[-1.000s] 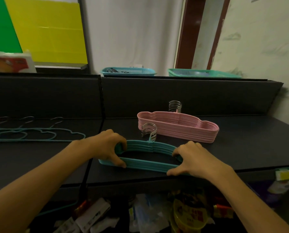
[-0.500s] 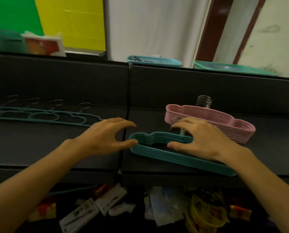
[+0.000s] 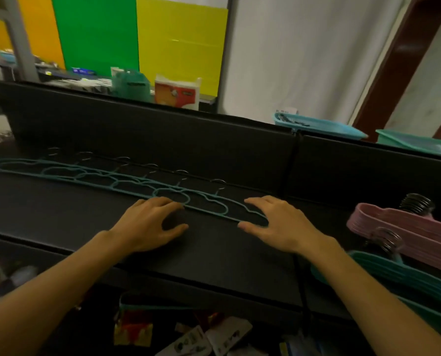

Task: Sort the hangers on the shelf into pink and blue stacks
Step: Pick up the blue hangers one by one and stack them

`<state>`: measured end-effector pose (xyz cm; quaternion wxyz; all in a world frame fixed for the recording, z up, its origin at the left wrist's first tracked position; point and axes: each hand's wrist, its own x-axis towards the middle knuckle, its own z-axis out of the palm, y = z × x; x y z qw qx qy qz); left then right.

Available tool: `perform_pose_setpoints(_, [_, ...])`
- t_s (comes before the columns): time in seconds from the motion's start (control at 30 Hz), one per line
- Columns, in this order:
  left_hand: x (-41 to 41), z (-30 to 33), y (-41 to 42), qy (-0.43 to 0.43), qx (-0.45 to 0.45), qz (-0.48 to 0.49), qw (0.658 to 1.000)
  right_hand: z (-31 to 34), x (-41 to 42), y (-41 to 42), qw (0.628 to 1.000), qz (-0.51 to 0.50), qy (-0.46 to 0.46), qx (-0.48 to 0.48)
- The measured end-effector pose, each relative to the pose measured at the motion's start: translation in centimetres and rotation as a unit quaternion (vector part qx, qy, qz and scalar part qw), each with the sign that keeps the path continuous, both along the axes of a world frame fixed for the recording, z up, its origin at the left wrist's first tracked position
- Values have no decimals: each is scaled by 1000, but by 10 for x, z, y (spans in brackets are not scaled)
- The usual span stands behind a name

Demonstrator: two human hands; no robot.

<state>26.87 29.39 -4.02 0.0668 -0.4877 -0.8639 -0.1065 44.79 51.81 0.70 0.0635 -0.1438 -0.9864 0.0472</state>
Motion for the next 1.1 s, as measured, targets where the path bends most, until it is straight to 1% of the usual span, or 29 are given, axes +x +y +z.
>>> perform_pose_setpoints(0.2, [-73,-8,-37,16,-25,25,999,-23,-69,-20,998,-44,-43,-3])
perform_pose_setpoints(0.37, [-111,-16,-24,19,-21,21,999,-48,-109,-35,995,-84,-51,-10])
perform_pose_setpoints(0.57, [-129,-15,15,-56,-34,-33,997,-63,-126,-27,991,-128,22,-27])
perform_pose_setpoints(0.67, [-128,-14,30,-73,-35,-68,994,-69,-130,-22,990,-137,38,-5])
perform_pose_setpoints(0.8, [-123,-17,36,-47,-17,-95,994,-74,-129,-21,988,-137,70,-2])
perform_pose_setpoints(0.97, [-127,-20,37,-27,2,-102,994,-77,-130,-20,985,-125,115,17])
perform_pose_setpoints(1.1, [-130,-24,37,7,28,-98,995,-80,-129,-20,981,-118,142,52])
